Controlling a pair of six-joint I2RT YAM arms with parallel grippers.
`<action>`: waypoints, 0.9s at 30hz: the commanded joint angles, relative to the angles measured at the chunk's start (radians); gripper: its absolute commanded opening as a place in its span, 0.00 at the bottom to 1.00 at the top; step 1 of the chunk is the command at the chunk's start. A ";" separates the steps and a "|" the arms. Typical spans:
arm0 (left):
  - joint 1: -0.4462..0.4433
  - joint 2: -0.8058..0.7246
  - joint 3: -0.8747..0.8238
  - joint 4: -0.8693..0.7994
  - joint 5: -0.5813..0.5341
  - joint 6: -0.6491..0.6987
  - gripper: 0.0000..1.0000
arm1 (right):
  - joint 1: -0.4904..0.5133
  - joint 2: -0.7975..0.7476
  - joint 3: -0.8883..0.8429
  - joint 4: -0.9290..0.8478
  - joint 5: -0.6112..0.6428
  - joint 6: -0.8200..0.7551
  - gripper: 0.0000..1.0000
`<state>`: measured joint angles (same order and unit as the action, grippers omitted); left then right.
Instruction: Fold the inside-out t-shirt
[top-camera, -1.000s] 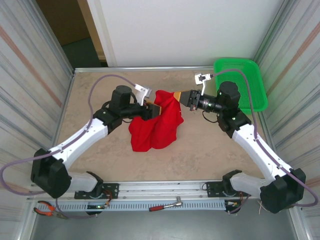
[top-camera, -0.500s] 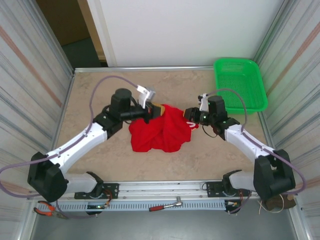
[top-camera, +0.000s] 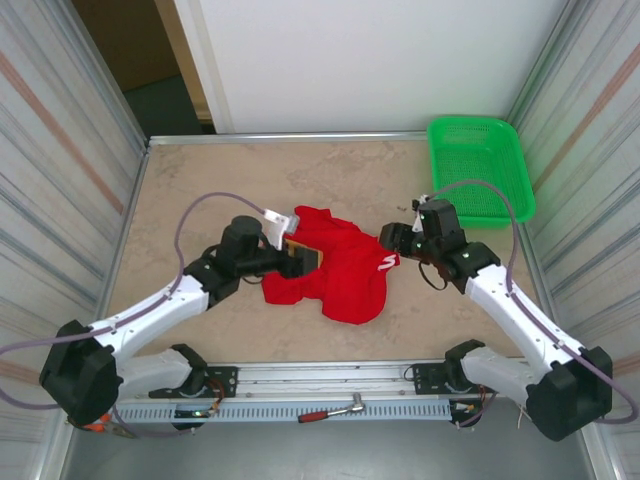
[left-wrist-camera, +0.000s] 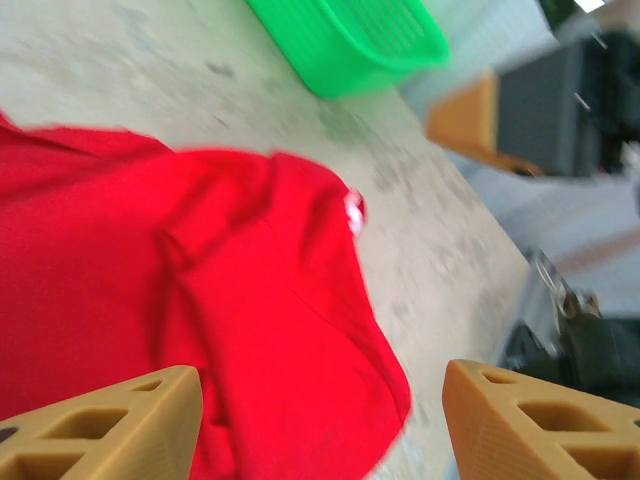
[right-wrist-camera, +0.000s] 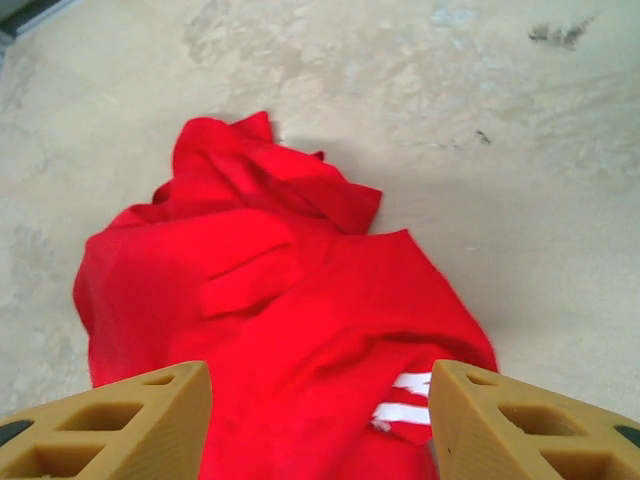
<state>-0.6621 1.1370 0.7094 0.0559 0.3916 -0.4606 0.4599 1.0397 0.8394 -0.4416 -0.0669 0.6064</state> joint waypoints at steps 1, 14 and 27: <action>0.019 0.011 0.080 -0.135 -0.131 -0.056 0.65 | 0.139 0.009 0.070 -0.154 0.093 -0.030 0.58; 0.285 -0.150 0.007 -0.249 -0.221 -0.255 0.67 | 0.588 0.502 0.229 -0.160 0.306 0.120 0.57; 0.352 -0.231 0.001 -0.284 -0.141 -0.211 0.68 | 0.559 0.521 0.302 -0.276 0.473 0.122 0.00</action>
<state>-0.3206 0.9253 0.7231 -0.2138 0.2188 -0.6865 1.0355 1.6745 1.1057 -0.6621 0.3450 0.7597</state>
